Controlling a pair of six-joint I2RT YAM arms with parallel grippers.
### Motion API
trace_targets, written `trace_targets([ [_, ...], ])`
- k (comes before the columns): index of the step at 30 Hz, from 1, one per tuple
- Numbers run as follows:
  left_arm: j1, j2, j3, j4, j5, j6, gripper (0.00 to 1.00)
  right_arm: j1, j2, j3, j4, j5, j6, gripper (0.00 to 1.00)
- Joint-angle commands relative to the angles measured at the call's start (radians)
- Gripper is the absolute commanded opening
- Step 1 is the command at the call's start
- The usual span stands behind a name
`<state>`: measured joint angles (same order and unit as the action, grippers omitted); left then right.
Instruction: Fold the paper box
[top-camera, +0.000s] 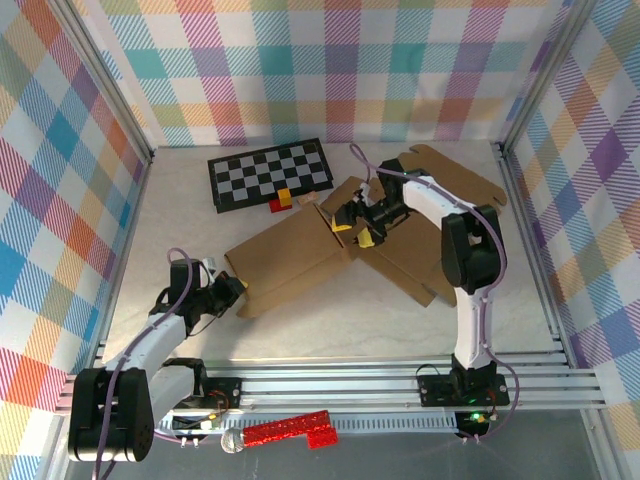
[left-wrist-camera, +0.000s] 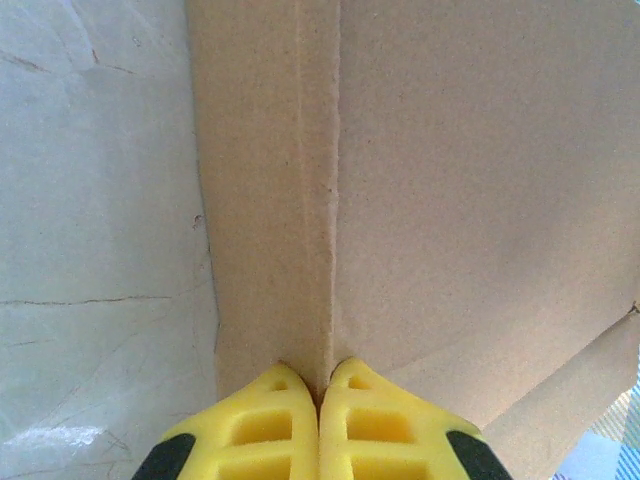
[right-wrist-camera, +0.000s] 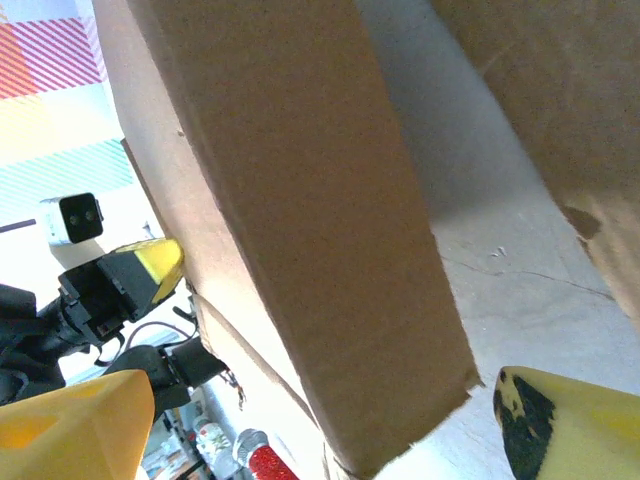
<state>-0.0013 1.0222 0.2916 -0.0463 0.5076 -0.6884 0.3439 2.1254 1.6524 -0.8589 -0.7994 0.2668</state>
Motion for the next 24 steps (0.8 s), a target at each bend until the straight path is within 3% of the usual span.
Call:
trace_targets([
  [1,0.010,0.043,-0.047,-0.155,-0.020,0.013,0.00,0.013,0.043,0.033,-0.048,-0.047,-0.032,0.88],
  [8,0.014,0.060,-0.047,-0.141,-0.006,0.016,0.00,0.029,0.069,0.042,-0.102,-0.005,-0.039,0.85],
  [24,0.016,0.155,-0.047,-0.064,0.073,0.026,0.00,0.061,0.064,0.055,-0.075,-0.108,-0.035,0.73],
])
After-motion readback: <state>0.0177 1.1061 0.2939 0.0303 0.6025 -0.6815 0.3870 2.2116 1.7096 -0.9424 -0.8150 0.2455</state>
